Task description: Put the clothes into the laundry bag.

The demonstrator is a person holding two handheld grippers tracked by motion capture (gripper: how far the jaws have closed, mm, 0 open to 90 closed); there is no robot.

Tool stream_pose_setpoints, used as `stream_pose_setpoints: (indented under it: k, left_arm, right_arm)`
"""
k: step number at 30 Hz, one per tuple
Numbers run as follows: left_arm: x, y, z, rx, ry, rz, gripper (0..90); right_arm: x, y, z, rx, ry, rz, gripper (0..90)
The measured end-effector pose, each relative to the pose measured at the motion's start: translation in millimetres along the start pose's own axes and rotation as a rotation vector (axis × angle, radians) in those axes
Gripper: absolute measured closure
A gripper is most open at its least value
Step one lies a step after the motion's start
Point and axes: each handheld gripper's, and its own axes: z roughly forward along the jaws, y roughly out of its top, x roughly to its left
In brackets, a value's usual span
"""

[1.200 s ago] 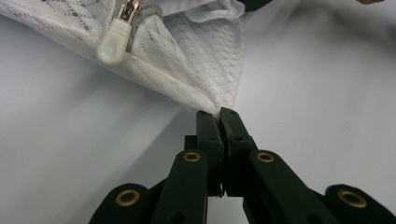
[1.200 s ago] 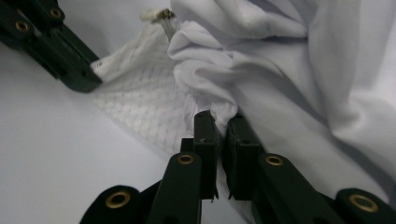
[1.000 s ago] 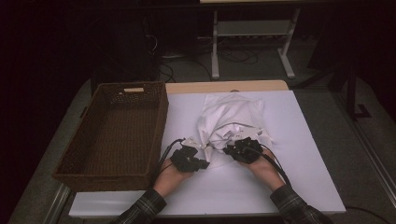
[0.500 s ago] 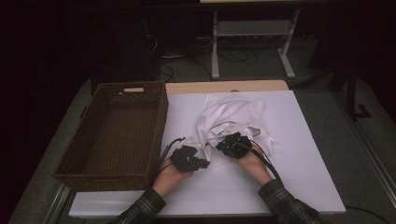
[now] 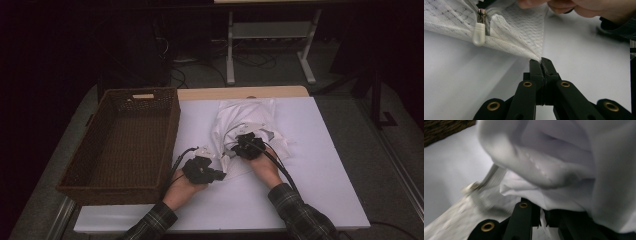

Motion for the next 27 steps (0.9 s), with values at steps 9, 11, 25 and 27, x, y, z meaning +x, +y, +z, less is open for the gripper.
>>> stream_pose_setpoints:
  k: [9, 11, 25, 27]
  left_arm:
    - [2.5, -2.1, 1.0, 0.008, 0.024, -0.012, 88.9]
    - [3.3, -2.5, 0.6, 0.007, 0.027, -0.015, 88.8]
    - [4.4, -3.5, 2.1, 0.008, 0.039, -0.018, 88.3]
    - [3.9, -3.4, 2.8, 0.010, 0.040, -0.020, 88.3]
  right_arm:
    - [-1.6, -0.2, 2.1, -0.008, 0.005, -0.012, 79.2]
    - [0.2, -0.8, -7.4, 0.012, 0.042, -0.021, 71.1]
    - [-6.5, 9.5, -90.6, -0.093, 0.078, -0.045, 65.7]
    - [-9.9, 17.4, -94.8, -0.114, 0.070, -0.044, 68.5]
